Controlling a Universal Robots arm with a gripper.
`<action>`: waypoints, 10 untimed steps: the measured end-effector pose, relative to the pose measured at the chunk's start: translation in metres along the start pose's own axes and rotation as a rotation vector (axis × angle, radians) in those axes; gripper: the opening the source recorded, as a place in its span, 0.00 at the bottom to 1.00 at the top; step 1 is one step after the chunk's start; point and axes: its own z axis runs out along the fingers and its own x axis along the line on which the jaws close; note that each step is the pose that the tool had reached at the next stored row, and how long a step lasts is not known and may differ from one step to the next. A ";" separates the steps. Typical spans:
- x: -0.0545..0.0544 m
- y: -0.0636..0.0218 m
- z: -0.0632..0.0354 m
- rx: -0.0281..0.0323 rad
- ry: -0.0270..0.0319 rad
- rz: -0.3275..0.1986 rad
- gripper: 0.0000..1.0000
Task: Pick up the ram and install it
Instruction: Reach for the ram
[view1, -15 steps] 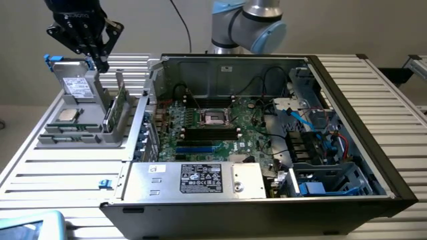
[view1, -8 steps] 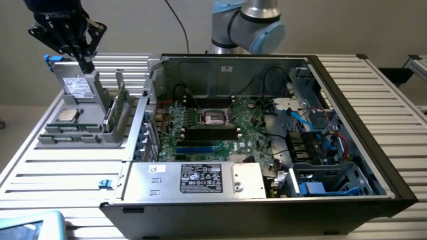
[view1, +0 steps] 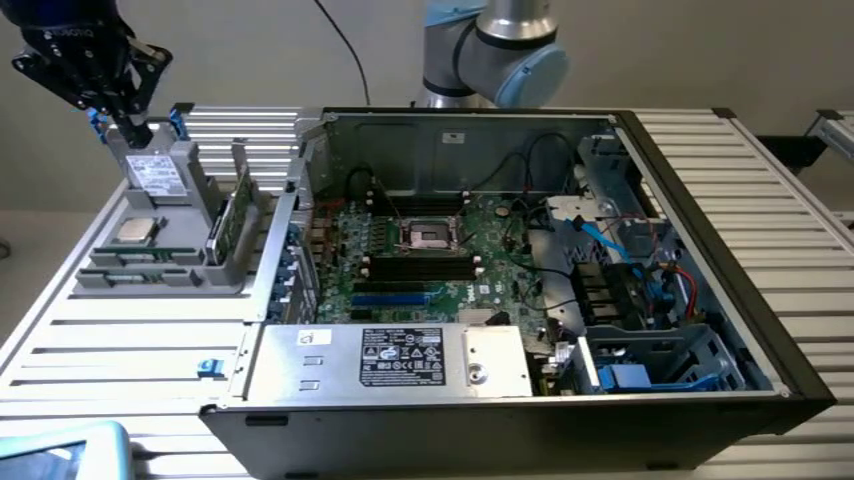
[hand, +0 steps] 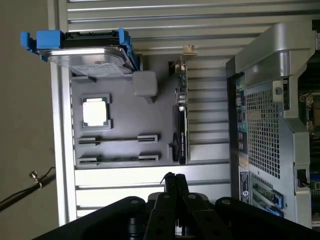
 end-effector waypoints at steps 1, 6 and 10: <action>0.005 -0.0003 0.0001 -0.0001 -0.0001 0.000 0.11; 0.027 -0.0016 0.0004 0.0000 0.0000 0.000 0.11; 0.046 -0.0027 0.0006 0.0000 0.0000 0.000 0.11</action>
